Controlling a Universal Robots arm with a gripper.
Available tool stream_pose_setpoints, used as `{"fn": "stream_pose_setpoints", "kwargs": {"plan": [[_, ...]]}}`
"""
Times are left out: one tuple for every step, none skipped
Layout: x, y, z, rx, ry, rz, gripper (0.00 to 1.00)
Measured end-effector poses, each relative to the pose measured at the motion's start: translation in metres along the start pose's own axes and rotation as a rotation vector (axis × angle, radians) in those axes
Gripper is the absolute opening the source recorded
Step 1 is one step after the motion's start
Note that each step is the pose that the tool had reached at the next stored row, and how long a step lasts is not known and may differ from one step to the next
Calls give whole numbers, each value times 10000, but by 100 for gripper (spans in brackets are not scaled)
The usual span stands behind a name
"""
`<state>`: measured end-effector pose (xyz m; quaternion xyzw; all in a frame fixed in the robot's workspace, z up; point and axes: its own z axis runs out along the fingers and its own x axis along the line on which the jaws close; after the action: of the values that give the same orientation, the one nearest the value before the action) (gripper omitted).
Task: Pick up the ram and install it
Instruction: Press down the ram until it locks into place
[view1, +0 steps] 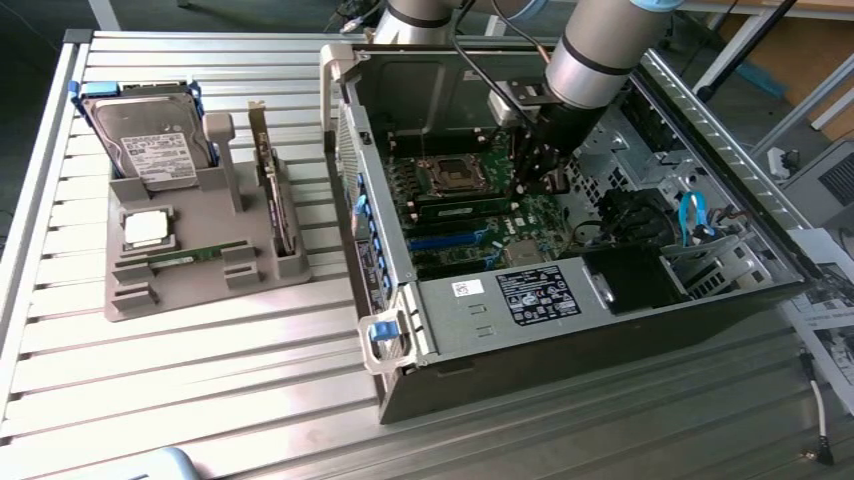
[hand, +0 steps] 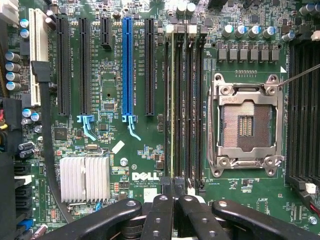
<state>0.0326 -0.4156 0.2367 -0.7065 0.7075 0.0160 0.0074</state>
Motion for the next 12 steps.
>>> {"fn": "stream_pose_setpoints", "kwargs": {"plan": [[0, 0, 2, 0, -1, 0, 10], [-1, 0, 9, 1, -6, 0, 10], [0, 0, 14, 1, -4, 0, 10], [0, 0, 17, 1, -2, 1, 10], [0, 0, 17, 0, -1, 0, 10], [0, 0, 17, 0, 0, 0, 10], [0, 0, 17, 0, -1, 0, 10], [0, 0, 17, 1, -1, 0, 10], [0, 0, 20, 1, -3, 0, 10], [0, -1, 24, 1, -4, 0, 10], [0, 0, 26, 1, -4, 0, 10], [1, 0, 26, 0, 0, 0, 10]]}}
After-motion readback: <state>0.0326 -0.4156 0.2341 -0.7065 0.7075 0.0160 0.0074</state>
